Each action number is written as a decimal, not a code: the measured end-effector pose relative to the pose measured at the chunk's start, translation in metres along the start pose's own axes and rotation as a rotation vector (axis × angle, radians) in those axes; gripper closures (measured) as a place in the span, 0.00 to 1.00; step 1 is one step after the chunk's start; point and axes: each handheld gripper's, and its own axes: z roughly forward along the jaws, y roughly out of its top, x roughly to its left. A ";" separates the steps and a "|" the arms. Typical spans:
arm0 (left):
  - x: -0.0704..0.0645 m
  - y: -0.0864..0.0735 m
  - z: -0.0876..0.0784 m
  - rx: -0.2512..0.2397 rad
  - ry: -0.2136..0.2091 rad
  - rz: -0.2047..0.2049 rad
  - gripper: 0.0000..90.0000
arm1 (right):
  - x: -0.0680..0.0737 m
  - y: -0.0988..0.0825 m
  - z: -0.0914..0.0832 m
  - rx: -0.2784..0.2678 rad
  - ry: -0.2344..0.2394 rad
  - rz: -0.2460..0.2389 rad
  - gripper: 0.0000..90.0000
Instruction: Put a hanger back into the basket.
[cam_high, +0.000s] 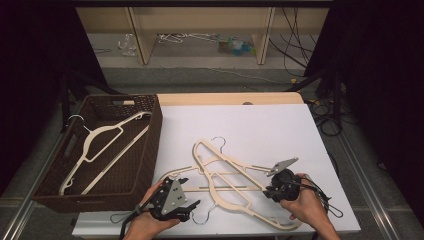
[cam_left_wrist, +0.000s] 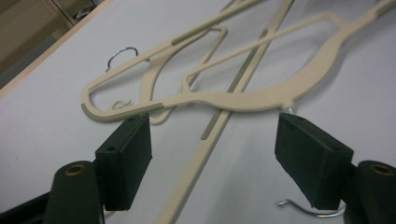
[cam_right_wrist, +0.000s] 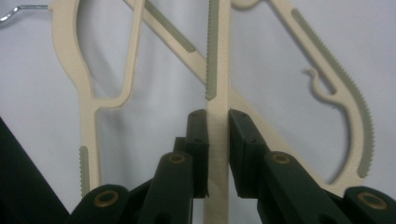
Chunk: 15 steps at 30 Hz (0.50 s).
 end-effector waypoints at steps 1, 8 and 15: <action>-0.001 0.000 0.005 0.014 -0.003 0.016 0.30 | 0.001 0.001 -0.003 0.001 -0.005 -0.003 0.88; -0.009 0.006 0.026 0.054 -0.022 0.126 0.30 | 0.002 0.006 -0.016 -0.028 -0.008 -0.047 0.88; -0.019 0.012 0.042 0.071 -0.017 0.205 0.31 | 0.005 0.009 -0.024 -0.039 -0.012 -0.066 0.89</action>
